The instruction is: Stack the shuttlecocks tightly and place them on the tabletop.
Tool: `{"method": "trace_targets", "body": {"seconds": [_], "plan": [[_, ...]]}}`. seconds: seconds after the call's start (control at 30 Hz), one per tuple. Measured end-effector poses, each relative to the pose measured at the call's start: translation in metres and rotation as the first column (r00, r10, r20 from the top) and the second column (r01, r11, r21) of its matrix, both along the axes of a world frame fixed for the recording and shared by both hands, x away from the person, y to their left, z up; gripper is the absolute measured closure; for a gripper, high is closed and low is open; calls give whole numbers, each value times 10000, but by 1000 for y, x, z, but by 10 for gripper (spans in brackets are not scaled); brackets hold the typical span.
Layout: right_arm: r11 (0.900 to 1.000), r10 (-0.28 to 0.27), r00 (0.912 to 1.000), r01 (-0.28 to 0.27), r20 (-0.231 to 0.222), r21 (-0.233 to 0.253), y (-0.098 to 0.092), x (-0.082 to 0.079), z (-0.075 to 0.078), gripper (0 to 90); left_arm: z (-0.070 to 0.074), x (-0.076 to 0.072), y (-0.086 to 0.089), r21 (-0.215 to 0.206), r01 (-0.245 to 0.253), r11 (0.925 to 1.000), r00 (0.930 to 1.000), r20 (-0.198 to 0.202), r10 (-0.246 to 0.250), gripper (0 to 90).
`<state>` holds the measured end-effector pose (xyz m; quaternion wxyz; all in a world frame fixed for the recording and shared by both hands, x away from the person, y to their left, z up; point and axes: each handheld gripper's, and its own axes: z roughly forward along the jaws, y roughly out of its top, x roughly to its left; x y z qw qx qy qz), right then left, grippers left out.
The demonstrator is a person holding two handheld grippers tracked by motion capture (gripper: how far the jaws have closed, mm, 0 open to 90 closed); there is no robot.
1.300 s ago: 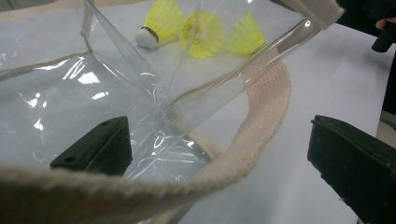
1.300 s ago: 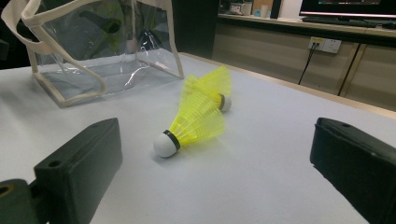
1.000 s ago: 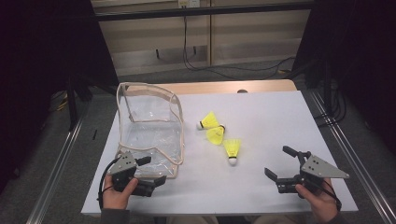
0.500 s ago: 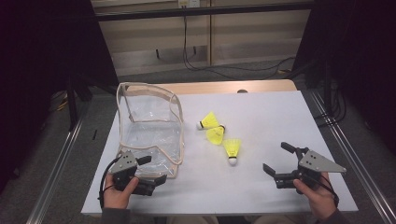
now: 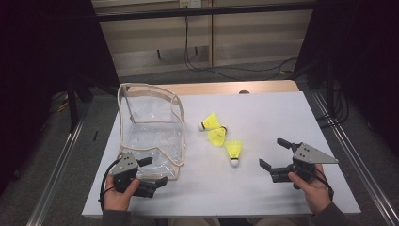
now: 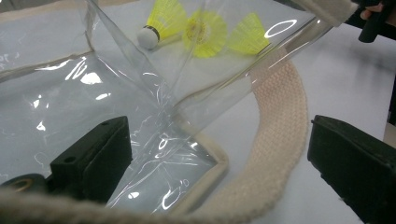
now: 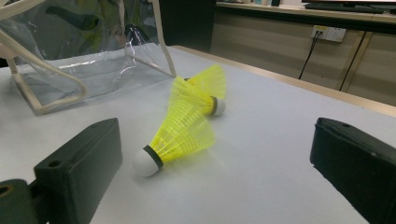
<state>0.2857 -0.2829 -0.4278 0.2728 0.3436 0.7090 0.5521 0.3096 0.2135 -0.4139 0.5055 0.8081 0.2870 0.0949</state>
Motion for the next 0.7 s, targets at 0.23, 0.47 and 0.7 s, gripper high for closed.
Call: {"method": "trace_targets", "body": {"seconds": [0.23, 0.47, 0.7], "plan": [[9999, 148, 9999, -148, 49, -53, 10, 10, 2, 16, 0, 0, 0, -21, -15, 10000, 10000, -22, 15, 62], [9991, 331, 9992, -337, -216, -270, 20, 18, 1, 16, -1, 0, -1, -9, -26, 10000, 10000, -27, 26, 62], [9995, 259, 9988, -267, -407, -181, 23, 26, 5, 16, -1, 1, -1, -47, -18, 10000, 10000, -50, 18, 60]]}}
